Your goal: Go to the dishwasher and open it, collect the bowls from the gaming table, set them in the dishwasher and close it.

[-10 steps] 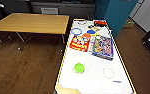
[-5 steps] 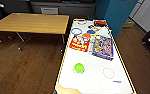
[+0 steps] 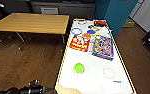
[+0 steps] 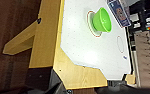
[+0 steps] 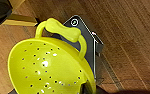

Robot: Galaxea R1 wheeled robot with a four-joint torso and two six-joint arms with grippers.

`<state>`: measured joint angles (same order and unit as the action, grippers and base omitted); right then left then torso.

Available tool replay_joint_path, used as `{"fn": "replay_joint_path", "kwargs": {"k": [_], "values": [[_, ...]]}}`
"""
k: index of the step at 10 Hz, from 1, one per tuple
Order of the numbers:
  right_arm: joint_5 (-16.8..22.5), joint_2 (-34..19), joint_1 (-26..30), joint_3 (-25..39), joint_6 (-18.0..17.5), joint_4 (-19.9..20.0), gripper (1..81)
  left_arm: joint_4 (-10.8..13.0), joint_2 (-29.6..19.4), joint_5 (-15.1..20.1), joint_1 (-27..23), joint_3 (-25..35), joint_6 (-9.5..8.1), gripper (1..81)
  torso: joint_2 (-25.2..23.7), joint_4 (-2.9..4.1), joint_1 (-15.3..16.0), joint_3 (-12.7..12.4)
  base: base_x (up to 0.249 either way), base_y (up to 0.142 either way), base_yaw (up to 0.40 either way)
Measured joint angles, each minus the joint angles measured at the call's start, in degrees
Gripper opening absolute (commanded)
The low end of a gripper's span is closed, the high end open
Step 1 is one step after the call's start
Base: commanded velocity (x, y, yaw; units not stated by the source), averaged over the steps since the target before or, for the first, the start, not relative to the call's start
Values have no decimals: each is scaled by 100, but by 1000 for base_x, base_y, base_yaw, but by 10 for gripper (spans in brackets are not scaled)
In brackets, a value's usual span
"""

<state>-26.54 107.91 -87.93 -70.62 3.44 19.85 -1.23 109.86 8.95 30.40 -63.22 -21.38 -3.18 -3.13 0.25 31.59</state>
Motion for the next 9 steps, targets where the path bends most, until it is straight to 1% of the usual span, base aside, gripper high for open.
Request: {"fn": "replay_joint_path", "kwargs": {"k": [1,2,3,4,5,6,8,9], "values": [[0,-6,6,-5,0,0,10,0,297,205,-262,-102,-265,811,0,0,2,0,0,0,0],[2,13,15,-27,0,0,10,-2,552,304,-389,-254,-542,811,0,0,2,0,0,0,0],[5,55,48,-60,-2,0,10,-2,778,463,-436,-552,-827,811,0,0,2,0,0,0,0],[24,80,94,-105,-5,0,10,-2,1059,624,-599,-919,-1070,811,0,0,2,0,0,0,0],[20,91,128,-171,-6,0,10,-2,1365,701,-863,-1114,-1307,811,0,0,2,0,0,0,0],[26,91,135,-187,-6,0,10,-2,1637,764,-1095,-1258,-1451,811,0,0,2,2,0,0,0],[68,166,284,-221,-9,0,10,-2,1916,952,-1197,-1762,-1720,811,0,0,2,2,0,0,0],[80,210,347,-247,-9,-1,10,-2,2093,1059,-1278,-2068,-1794,811,2,0,2,2,0,0,0]]}}
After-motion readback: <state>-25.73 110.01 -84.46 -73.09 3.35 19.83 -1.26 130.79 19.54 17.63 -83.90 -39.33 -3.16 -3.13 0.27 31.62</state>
